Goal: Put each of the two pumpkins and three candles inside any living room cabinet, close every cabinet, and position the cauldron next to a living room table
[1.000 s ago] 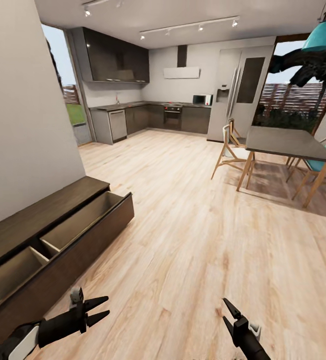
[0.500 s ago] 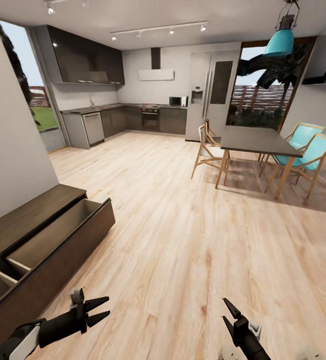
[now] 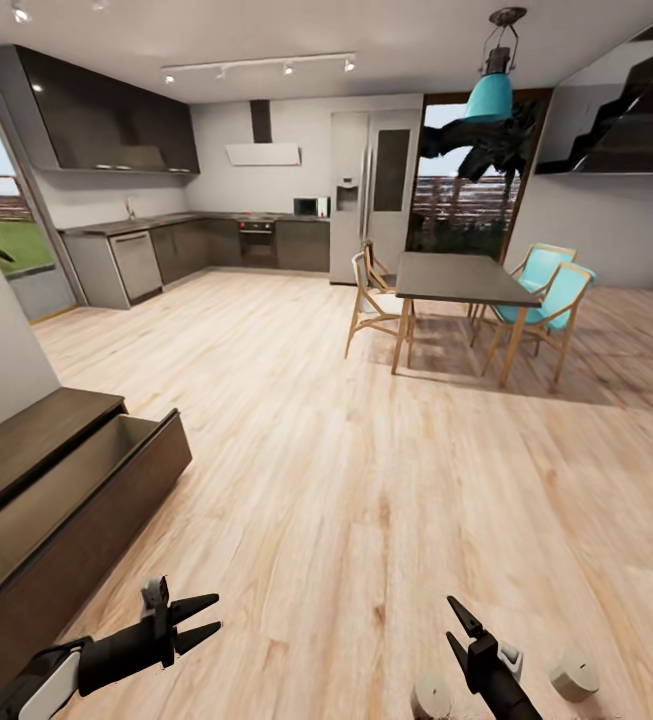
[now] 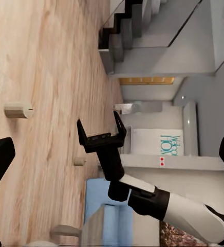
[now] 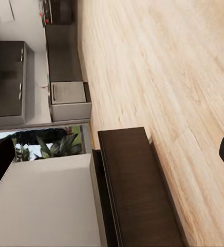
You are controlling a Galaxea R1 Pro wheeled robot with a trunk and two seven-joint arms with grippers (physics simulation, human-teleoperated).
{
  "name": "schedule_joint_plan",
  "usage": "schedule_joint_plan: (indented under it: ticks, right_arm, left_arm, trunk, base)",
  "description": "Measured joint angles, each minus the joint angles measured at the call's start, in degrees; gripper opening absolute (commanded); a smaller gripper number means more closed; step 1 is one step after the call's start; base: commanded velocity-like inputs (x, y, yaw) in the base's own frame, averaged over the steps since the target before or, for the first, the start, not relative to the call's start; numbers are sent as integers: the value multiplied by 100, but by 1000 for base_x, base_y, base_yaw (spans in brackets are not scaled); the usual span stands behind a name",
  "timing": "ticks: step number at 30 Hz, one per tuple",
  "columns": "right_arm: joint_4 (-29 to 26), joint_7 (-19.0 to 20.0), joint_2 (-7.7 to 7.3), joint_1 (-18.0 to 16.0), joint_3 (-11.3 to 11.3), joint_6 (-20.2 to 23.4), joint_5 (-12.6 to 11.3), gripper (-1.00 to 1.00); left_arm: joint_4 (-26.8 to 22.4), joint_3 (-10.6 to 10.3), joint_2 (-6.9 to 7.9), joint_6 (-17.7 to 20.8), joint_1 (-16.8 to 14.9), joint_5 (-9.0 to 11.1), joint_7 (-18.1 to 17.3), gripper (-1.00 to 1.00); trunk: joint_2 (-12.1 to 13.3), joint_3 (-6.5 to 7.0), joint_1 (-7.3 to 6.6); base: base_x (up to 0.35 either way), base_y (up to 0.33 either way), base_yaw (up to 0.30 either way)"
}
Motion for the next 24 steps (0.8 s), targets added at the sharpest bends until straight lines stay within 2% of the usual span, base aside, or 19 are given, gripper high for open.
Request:
schedule_joint_plan:
  ticks: [4,13,24]
  right_arm:
    - [0,0,0,0,-1,1,3,100]
    - [0,-1,0,2,-1,2,-1,100]
    - [0,0,0,0,0,1,-3,100]
  left_arm:
    - [0,-17,-5,0,-1,-1,2,100]
    - [-1,-44,-14,0,-1,-1,6,100]
    - [0,-48,-17,-9,0,0,3,100]
  trunk:
    - [0,17,-1]
    - [0,56,0]
    - [0,104,0]
  base:
    - [78,115,-275]
    - [25,247,-275]
    - [4,23,-274]
